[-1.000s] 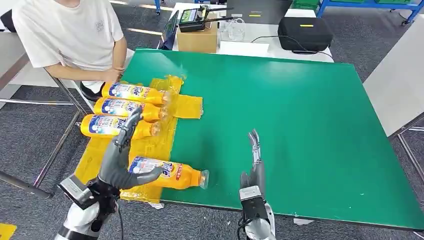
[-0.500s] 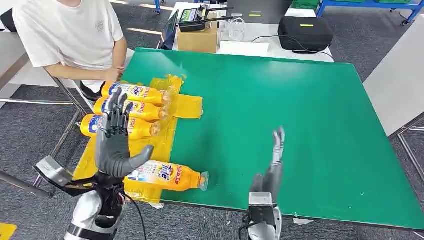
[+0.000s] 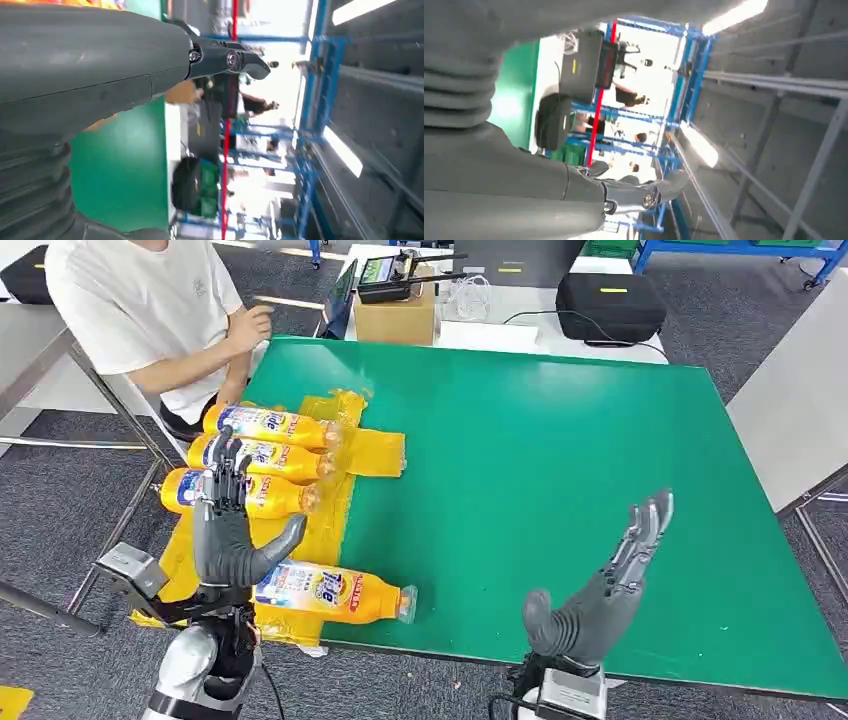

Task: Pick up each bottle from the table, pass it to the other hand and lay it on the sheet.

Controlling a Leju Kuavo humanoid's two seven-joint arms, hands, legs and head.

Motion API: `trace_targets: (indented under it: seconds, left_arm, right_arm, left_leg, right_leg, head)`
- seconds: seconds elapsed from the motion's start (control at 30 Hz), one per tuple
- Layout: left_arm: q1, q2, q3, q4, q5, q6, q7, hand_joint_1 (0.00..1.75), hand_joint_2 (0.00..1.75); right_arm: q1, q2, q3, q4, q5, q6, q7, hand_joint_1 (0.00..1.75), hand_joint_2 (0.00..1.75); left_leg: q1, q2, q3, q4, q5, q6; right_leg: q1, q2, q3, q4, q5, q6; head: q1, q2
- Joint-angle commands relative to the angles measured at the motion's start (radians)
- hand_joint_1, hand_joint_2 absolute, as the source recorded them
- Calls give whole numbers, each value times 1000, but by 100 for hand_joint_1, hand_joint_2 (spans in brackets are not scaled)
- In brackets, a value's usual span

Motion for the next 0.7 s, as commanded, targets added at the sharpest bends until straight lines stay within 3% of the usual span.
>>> trace_targets:
  seconds: [0.03, 0.07, 0.4, 0.47, 0.63, 0.7]
  left_arm:
    - [-143, 18, 131, 184, -7, 179, -33, 0, 175]
    - [-166, 26, 147, 191, -2, 177, -20, 0, 175]
    - [-173, 17, 158, 219, 8, 76, -14, 0, 175]
    - [-163, 16, 150, 222, 23, 59, -9, 0, 175]
    - [-89, 14, 168, 142, 120, -43, -12, 0, 175]
    - [-92, -9, 159, 108, 68, -67, -85, 0, 175]
  right_arm:
    - [-28, 2, -57, -89, -20, 23, 117, 0, 175]
    - [-27, 35, -64, 12, -63, -2, 3, 0, 175]
    - [-158, -12, -55, 184, -107, 6, 3, 0, 175]
    - [-159, -89, 16, 204, -226, -2, 3, 0, 175]
    - [-59, -101, -13, 73, -150, -2, 3, 0, 175]
    - [16, -109, -74, -41, -56, -2, 3, 0, 175]
  left_leg:
    - [1, -2, 2, -3, 1, 4]
    - [0, -1, 1, -1, 1, 2]
    - [0, 0, 4, -4, 1, 3]
    - [1, 0, 4, -4, 1, 3]
    - [0, -1, 3, -3, 0, 3]
    - [1, -1, 5, -5, 0, 4]
  right_leg:
    - [2, -2, 3, -3, 1, -6]
    - [1, -1, 1, -1, 1, -3]
    - [1, 1, 4, -4, 1, -5]
    - [1, 1, 4, -4, 1, -4]
    - [1, -1, 4, -3, 0, -3]
    - [2, 0, 6, -5, 0, -5]
  head:
    - [0, 0]
    - [0, 0]
    - [0, 0]
    - [0, 0]
    - [0, 0]
    - [0, 0]
